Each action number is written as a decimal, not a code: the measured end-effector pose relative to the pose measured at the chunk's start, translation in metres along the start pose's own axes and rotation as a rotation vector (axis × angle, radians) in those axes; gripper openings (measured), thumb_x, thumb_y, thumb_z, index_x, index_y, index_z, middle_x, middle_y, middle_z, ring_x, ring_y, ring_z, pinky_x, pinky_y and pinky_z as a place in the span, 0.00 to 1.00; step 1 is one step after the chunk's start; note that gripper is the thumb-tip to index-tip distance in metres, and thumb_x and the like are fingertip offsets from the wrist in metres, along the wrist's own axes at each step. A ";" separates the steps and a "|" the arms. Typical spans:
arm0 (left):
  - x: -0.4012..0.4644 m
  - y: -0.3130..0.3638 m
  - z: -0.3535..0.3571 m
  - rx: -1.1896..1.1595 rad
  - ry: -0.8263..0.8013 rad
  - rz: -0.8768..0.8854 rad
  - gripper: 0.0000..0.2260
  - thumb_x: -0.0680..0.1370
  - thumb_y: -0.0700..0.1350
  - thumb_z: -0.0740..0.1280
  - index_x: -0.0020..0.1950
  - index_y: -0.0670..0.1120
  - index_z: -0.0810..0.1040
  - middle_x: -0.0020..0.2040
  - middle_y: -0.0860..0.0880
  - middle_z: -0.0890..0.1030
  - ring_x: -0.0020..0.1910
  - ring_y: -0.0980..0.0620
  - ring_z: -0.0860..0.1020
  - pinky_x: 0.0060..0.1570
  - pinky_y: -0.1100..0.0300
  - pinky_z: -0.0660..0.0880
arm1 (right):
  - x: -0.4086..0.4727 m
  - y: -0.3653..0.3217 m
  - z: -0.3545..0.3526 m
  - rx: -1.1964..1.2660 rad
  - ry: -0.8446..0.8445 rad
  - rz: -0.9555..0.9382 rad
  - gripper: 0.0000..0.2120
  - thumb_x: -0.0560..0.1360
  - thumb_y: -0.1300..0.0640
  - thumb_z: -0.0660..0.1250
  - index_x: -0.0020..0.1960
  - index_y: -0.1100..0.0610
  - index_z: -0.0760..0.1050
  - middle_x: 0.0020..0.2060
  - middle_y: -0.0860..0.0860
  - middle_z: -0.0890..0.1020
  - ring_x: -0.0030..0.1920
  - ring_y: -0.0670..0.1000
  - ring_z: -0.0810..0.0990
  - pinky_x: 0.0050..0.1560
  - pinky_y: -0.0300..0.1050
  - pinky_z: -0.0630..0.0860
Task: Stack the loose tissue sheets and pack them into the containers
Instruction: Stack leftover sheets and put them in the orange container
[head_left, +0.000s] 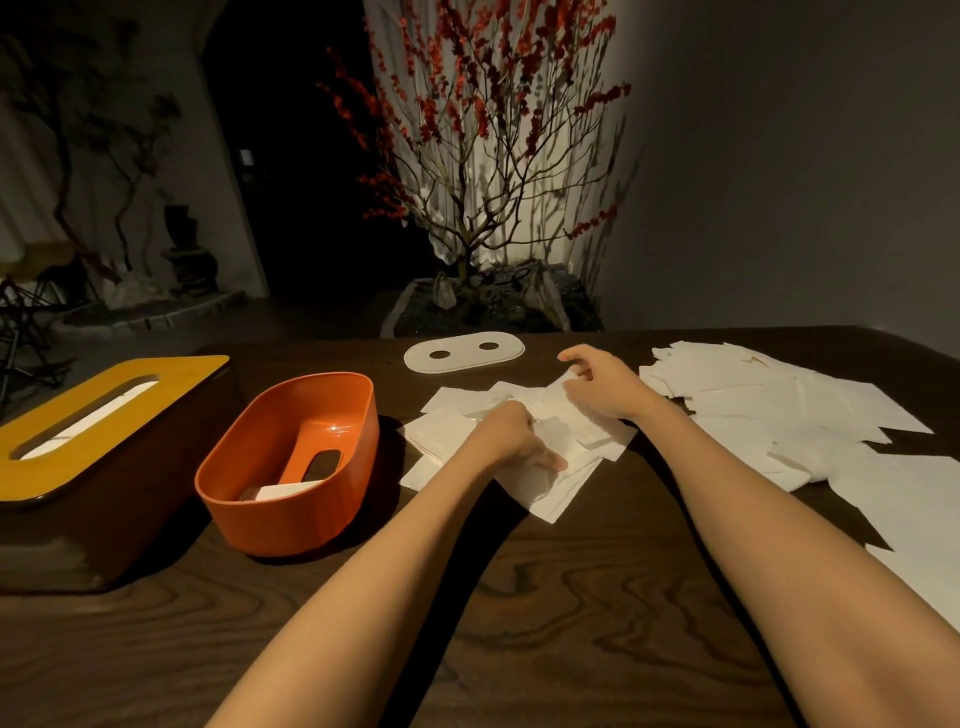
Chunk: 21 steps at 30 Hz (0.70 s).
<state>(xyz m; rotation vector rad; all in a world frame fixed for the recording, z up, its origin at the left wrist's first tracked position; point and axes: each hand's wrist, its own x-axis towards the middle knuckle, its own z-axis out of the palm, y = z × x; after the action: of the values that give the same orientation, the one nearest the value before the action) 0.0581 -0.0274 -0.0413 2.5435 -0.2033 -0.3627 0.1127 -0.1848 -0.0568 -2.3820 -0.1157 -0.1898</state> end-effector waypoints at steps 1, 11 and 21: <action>0.000 0.000 -0.001 -0.011 -0.005 0.002 0.31 0.74 0.51 0.73 0.72 0.41 0.67 0.68 0.44 0.73 0.66 0.45 0.71 0.59 0.57 0.69 | 0.002 0.002 0.003 -0.088 -0.056 0.031 0.26 0.79 0.56 0.64 0.75 0.54 0.60 0.67 0.55 0.71 0.67 0.57 0.69 0.63 0.50 0.70; 0.003 -0.011 -0.001 -0.124 -0.022 0.045 0.27 0.75 0.49 0.72 0.70 0.42 0.68 0.64 0.44 0.74 0.60 0.47 0.72 0.52 0.59 0.69 | 0.000 0.007 -0.006 -0.245 -0.230 0.249 0.14 0.74 0.52 0.69 0.52 0.61 0.73 0.42 0.55 0.71 0.44 0.53 0.71 0.42 0.42 0.67; -0.004 -0.024 -0.006 -1.009 0.098 -0.132 0.20 0.80 0.42 0.62 0.70 0.38 0.66 0.63 0.39 0.75 0.62 0.40 0.74 0.61 0.47 0.73 | -0.038 -0.002 -0.019 0.355 0.034 0.228 0.14 0.77 0.60 0.66 0.62 0.57 0.72 0.53 0.53 0.77 0.54 0.53 0.76 0.55 0.51 0.76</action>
<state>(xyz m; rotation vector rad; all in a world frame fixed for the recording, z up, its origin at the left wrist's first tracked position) 0.0580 -0.0033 -0.0486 1.5696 0.1609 -0.2848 0.0731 -0.1970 -0.0482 -2.0183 0.1283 -0.0917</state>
